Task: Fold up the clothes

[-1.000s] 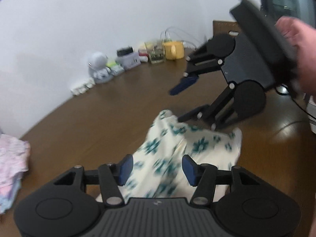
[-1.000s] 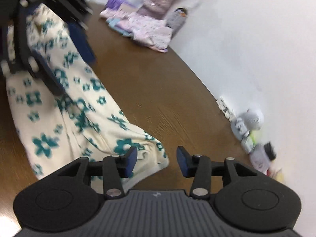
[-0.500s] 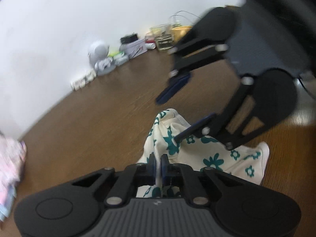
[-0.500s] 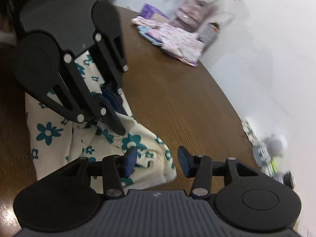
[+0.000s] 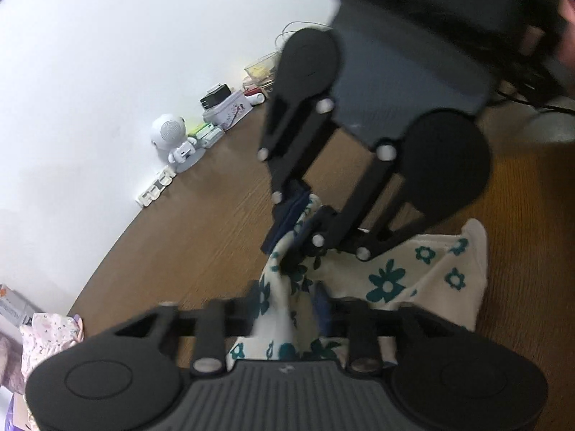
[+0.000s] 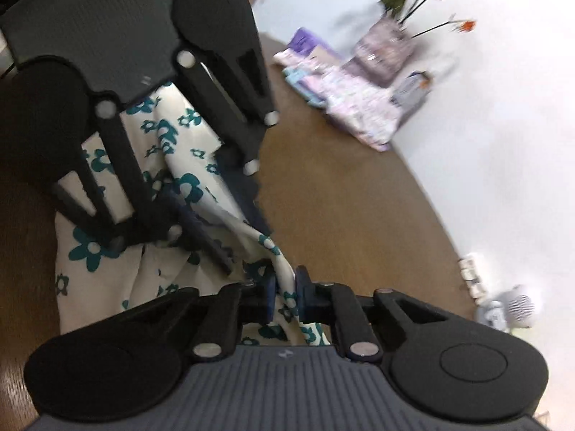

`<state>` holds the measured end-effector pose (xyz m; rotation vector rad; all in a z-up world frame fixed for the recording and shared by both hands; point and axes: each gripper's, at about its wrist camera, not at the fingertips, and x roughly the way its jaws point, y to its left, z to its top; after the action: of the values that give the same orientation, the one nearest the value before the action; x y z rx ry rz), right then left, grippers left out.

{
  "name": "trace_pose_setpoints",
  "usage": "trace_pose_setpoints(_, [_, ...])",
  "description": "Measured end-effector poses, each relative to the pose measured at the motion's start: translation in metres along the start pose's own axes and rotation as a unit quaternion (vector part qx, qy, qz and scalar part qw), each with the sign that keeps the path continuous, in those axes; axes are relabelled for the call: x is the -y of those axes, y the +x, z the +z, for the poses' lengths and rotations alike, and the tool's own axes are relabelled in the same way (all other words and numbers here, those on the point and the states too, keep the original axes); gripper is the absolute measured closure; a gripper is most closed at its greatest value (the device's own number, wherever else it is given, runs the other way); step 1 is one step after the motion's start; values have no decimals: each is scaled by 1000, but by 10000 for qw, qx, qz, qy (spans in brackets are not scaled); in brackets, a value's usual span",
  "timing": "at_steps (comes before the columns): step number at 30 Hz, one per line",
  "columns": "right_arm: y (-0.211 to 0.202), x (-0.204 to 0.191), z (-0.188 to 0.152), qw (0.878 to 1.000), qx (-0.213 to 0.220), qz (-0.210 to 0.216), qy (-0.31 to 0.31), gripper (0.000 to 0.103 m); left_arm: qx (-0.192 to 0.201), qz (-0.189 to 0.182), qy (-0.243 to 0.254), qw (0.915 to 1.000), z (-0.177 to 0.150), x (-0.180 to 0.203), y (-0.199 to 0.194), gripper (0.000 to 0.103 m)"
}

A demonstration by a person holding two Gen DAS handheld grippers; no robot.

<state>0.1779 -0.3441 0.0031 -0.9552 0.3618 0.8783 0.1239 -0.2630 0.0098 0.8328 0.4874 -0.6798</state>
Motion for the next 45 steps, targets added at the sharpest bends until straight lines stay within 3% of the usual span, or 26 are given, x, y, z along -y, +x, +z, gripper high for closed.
trace_pose_setpoints(1, [-2,-4,-2,9999,67,-122,7,95,-7,8,-3,10000,0,1,2,64])
trace_pose_setpoints(4, [-5,-16,-7,9991,65,-371,-170,94,-29,33,-12,10000,-1,2,9,96])
trace_pose_setpoints(9, [-9,-21,-13,9992,-196,-218,-271,81,-27,128,327,9994,-2,13,8,96])
trace_pose_setpoints(11, [-5,-16,-11,9990,-242,-286,-239,81,-15,182,410,9990,-4,19,2,95])
trace_pose_setpoints(13, [1,-18,-12,9985,-342,-295,-299,91,22,218,396,9990,-4,20,-2,88])
trace_pose_setpoints(16, [8,-23,-13,9974,-428,-398,-424,98,284,115,201,9993,-3,15,-17,85])
trace_pose_setpoints(20, [10,-33,-13,9949,-360,-732,-594,99,367,153,200,9990,0,13,-20,86])
trace_pose_setpoints(23, [7,-31,-10,9945,-322,-791,-605,99,177,69,259,9995,-1,15,-10,97])
trace_pose_setpoints(28, [13,-31,-15,9940,-474,-754,-642,99,179,-160,210,9995,-2,17,-2,97])
trace_pose_setpoints(31, [18,-35,-20,9932,-515,-782,-693,99,286,-391,-164,9987,-2,6,-15,83])
trace_pose_setpoints(36, [14,-41,-25,9921,-542,-861,-738,99,653,-475,-1197,9895,0,-26,-35,83])
trace_pose_setpoints(40, [10,-48,-26,9904,-604,-946,-802,98,212,-617,-1636,9844,-4,-40,-15,94])
trace_pose_setpoints(42, [4,-44,-25,9920,-651,-884,-629,96,109,-714,-1649,9837,-7,-38,-6,94])
trace_pose_setpoints(45, [-15,-18,-21,9955,-448,-570,605,94,79,-762,-1646,9834,-9,-39,1,98])
